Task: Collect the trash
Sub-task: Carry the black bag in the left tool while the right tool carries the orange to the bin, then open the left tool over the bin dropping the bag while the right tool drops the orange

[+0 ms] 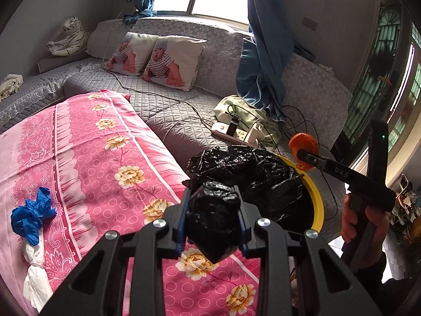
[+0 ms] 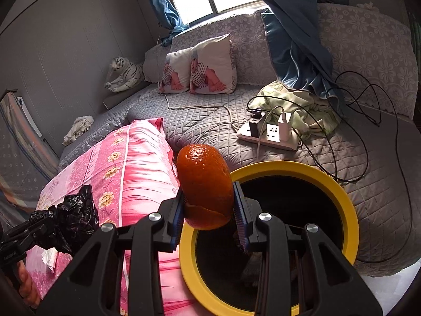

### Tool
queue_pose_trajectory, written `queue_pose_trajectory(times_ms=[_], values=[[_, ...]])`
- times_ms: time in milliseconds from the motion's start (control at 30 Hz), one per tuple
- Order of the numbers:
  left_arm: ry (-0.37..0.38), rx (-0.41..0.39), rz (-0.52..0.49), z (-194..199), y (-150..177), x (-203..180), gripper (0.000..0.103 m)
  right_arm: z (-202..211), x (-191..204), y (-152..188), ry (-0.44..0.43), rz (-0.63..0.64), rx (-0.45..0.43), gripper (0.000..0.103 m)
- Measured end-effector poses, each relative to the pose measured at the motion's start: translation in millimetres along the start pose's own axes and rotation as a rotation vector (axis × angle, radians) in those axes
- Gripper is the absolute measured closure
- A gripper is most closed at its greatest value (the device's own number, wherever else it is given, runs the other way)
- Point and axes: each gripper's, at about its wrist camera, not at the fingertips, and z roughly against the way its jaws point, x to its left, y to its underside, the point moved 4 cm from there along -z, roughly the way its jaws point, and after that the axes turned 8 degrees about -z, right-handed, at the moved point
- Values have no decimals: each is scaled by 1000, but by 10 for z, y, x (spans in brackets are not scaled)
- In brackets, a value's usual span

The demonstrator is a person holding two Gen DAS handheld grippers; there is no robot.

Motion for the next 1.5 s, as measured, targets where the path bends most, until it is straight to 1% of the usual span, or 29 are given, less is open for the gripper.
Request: queue_pose_trajectory(times_ms=[333,633,767,867,1200,1500], values=[[79,48,-60,-424,-88,-375,75,31,-402,-63,60,-38,-12,71],[115,92,-108,-790,-109,-623,75,-31,-620,-62,89,-72,-7,71],[129,114,-118,-938,-111,-706,75,-40,-719,-80,101,-106,-12,71],[134,132,-123,-1041,-90,-744,75,-48,-788,-99,104,-131,-12,71],[138,203,-150,-1399,-8,-890,75,-98,-904,-128,133,-143,3,71],[152,222,-159,-1549,-24,-995,75,-195,-964,-114,146,-157,31,71]])
